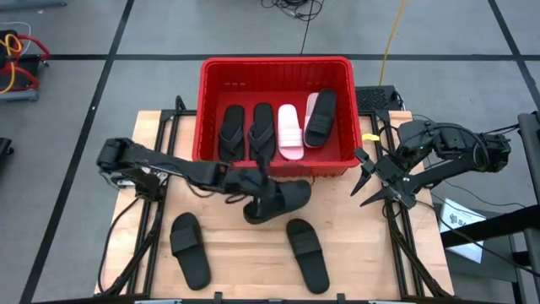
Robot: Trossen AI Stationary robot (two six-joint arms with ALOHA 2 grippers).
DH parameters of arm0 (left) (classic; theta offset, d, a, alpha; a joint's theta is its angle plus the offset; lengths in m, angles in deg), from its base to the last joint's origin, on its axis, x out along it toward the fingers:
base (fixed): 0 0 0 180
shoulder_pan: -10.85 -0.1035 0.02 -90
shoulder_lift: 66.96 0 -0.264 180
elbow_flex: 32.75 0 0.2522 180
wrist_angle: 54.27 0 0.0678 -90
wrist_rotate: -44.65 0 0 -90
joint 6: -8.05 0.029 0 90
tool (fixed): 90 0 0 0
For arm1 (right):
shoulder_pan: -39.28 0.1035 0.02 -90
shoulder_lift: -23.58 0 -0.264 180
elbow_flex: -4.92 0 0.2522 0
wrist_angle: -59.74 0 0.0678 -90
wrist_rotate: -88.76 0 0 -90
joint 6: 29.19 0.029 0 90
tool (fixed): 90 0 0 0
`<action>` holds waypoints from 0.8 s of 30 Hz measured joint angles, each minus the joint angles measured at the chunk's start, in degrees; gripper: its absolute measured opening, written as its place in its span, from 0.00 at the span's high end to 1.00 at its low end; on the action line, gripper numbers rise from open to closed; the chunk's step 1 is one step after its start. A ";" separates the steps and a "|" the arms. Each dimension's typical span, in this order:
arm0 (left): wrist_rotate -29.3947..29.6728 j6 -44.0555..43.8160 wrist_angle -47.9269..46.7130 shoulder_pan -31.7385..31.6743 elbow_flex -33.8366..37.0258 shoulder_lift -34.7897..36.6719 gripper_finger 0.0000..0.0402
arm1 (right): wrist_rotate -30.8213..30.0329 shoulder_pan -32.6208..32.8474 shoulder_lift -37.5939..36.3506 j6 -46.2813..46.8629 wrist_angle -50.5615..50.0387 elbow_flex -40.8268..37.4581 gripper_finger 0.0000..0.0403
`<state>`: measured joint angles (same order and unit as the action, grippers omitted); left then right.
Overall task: Pick and place slides into bin
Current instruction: Put the black slide into the red bin
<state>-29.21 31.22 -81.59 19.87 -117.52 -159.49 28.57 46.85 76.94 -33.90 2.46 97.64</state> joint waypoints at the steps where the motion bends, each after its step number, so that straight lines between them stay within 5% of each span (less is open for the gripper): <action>1: 0.03 -0.86 -0.06 0.02 0.00 1.74 1.00 | 0.01 0.00 0.02 -1.07 -0.08 0.00 0.65; 7: 0.24 -7.07 -0.03 -0.06 -0.04 10.86 1.00 | -1.54 0.04 0.08 -9.11 -0.20 0.00 0.65; 15: -1.12 -10.25 3.98 0.18 0.00 15.08 1.00 | -22.33 0.00 1.90 -20.71 3.42 -3.98 0.65; 24: -1.16 -12.56 6.36 0.69 0.02 14.88 1.00 | -31.62 0.04 2.36 -33.35 31.04 -18.59 0.57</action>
<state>-30.37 18.67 -75.23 20.55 -117.50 -144.60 -3.06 46.89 79.30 -67.25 33.50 79.06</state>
